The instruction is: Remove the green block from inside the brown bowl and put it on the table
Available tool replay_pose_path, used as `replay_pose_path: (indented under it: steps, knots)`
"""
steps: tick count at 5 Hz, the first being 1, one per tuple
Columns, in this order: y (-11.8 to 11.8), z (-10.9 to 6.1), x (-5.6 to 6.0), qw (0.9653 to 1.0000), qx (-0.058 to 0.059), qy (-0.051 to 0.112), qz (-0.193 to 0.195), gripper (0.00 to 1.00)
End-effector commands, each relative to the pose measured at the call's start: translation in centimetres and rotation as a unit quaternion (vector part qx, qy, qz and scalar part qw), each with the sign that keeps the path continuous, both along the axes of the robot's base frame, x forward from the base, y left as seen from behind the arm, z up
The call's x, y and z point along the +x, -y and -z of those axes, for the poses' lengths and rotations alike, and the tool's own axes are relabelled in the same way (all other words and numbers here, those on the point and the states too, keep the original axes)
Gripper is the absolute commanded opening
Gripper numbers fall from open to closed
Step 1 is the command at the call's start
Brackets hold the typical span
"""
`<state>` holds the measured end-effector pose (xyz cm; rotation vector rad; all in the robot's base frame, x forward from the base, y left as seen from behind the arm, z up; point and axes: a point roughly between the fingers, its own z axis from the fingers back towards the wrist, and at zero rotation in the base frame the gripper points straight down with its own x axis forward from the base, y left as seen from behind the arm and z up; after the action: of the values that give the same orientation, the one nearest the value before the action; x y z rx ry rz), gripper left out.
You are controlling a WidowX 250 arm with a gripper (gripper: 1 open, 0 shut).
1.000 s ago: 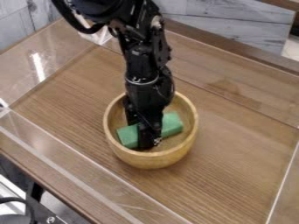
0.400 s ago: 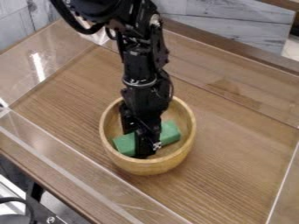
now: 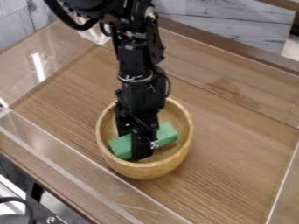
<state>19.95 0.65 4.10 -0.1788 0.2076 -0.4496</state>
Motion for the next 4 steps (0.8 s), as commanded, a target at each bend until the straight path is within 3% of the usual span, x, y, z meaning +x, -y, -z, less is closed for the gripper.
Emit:
replay_pose_path:
  steps: [1,4]
  knots:
    - [0.1,-1.9,0.7,0.9998,-0.004,0.02,-0.01,0.0]
    - [1.5,-3.6,0.0,0.9995,-0.022,-0.004,-0.02,0.0]
